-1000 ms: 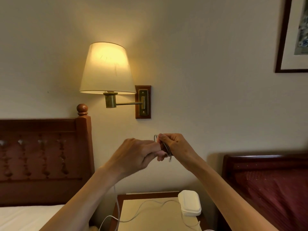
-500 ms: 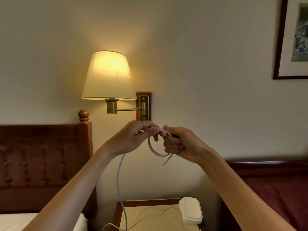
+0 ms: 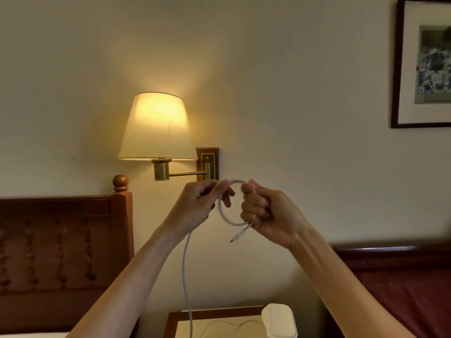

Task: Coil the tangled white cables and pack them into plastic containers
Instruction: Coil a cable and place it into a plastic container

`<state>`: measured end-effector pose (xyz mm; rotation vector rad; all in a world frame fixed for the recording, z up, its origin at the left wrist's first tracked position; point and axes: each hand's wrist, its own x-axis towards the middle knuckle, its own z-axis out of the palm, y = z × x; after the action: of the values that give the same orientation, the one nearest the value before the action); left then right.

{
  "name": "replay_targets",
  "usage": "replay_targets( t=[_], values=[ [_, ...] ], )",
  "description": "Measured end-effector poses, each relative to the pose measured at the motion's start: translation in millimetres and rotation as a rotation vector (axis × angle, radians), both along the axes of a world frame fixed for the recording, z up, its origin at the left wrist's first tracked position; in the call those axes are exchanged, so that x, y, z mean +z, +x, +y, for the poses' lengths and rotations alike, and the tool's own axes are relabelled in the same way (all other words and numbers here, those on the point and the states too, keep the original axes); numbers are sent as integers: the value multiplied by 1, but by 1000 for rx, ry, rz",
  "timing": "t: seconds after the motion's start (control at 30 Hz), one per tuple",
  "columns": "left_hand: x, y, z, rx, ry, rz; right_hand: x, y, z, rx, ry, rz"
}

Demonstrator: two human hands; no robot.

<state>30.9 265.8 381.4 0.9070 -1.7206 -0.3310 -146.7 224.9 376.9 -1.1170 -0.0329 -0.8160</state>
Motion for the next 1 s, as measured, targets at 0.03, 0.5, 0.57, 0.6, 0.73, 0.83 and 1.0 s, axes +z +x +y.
replay_targets(
  t=[0.03, 0.5, 0.57, 0.6, 0.73, 0.83, 1.0],
  values=[
    [-3, 2, -3, 8, 31, 18, 7, -5, -2, -40, 29, -34],
    [-63, 12, -1, 255, 311, -650, 26, -43, -17, -400, -97, 99],
    [-47, -10, 16, 162, 294, -801, 18, -31, -14, -516, -254, 241],
    [-37, -18, 25, 150, 246, -830, 13, -25, -12, -567, -328, 296],
    [-5, -31, 43, 249, -109, -820, 2, -13, -1, -677, -520, 431],
    [2, -27, 37, 330, -348, -757, -2, -11, 2, -737, -628, 507],
    [0, -19, 20, 409, -510, -663, -7, -9, 5, -662, -608, 498]
  ],
)
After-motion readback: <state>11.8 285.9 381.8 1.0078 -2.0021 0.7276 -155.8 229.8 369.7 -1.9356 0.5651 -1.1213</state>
